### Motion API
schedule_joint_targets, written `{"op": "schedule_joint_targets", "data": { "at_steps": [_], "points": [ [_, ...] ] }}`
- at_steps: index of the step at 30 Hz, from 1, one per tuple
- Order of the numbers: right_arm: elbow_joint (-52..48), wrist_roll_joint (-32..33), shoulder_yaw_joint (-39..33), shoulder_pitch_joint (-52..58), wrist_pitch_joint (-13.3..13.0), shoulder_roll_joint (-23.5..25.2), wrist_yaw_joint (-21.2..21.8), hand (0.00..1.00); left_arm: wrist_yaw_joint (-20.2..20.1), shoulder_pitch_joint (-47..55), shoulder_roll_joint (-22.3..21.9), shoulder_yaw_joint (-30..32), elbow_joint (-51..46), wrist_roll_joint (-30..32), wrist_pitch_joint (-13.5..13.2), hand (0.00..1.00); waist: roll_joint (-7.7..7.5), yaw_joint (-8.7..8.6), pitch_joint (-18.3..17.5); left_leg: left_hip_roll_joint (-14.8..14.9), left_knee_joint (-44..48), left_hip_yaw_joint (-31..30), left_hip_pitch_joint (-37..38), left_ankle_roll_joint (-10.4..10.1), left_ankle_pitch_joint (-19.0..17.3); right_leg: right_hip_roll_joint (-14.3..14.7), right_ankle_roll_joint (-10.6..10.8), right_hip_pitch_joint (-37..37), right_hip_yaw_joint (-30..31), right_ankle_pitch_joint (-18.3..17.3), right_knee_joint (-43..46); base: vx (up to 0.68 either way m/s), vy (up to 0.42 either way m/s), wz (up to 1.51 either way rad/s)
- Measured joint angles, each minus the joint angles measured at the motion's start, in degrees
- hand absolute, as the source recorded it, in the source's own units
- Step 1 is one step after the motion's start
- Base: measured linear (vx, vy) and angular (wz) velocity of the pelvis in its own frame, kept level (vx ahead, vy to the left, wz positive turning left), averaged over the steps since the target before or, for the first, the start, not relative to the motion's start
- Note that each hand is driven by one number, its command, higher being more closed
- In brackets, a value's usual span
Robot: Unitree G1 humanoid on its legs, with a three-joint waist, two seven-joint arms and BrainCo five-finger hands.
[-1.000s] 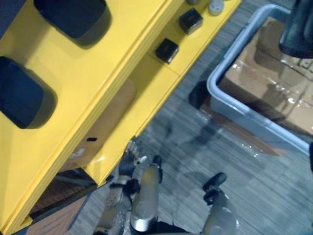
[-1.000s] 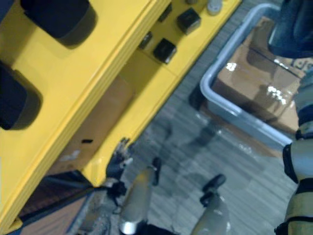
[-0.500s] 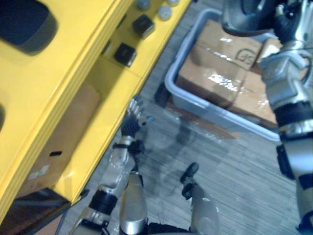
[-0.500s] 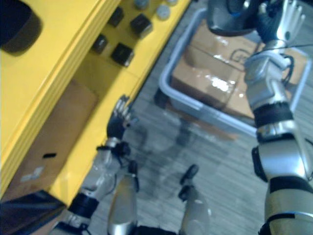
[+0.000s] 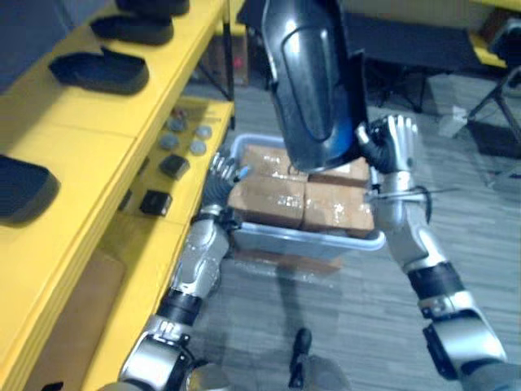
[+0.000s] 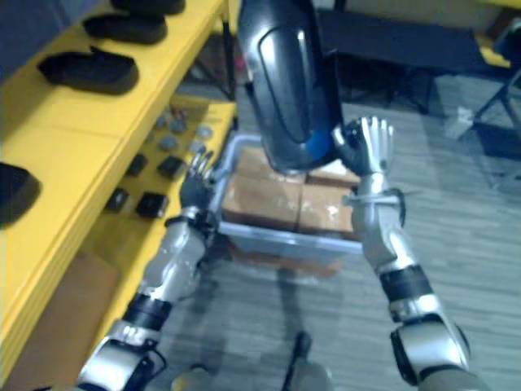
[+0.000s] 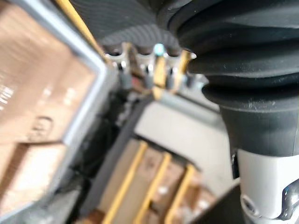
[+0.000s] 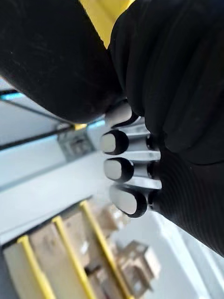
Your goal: Walk over and take plastic housings, then place them on the shelf
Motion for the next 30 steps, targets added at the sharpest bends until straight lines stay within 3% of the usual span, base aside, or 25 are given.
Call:
{"op": "schedule_joint_targets", "data": {
  "at_steps": [4,18,20,25,30],
  "points": [
    [0.0,-1.1,0.1,0.6,-0.7,0.1,0.2,1.0,-1.1,0.6,0.2,1.2,0.1,-2.0,0.2,0.0,-0.06,0.59,-0.1,-0.6,-0.6,-0.1,0.7,0.1,0.2,-0.4,0.0,0.5,0.0,0.5,-0.3,-0.08,0.038,0.0],
    [0.5,-2.3,4.0,6.4,-1.2,1.1,1.4,1.0,-6.6,5.3,0.3,0.2,0.5,-1.9,6.9,0.0,-1.56,1.12,-4.4,-1.7,-3.6,-1.6,1.6,0.1,2.0,-1.3,0.2,1.1,-1.8,0.3,-0.9,-0.01,0.02,0.05],
    [0.6,-2.5,5.2,6.4,-2.1,1.2,2.2,1.0,-7.3,5.6,0.4,-0.1,0.5,-1.9,8.5,0.0,-1.58,1.21,-4.5,-1.7,-3.7,-1.6,1.6,0.1,2.0,-1.3,0.3,1.1,-1.8,0.5,-0.9,0.03,0.036,0.01],
    [1.3,-3.6,7.9,6.6,-3.5,1.6,2.6,1.0,-7.5,5.6,0.5,-0.1,0.3,-1.9,9.2,0.0,-1.58,1.29,-4.5,-1.9,-3.6,-1.7,1.6,0.2,2.0,-1.4,0.5,1.2,-1.8,1.0,-0.9,0.02,0.037,0.01],
    [2.6,-3.6,9.2,8.8,-5.7,2.8,2.6,1.0,-10.7,5.6,2.1,-1.6,0.1,-1.9,10.7,0.0,-1.59,1.82,-6.3,-2.2,-3.5,-1.8,1.6,0.4,1.8,-1.7,0.7,1.3,-1.7,1.1,-0.9,0.0,0.03,0.0]
  ]
}}
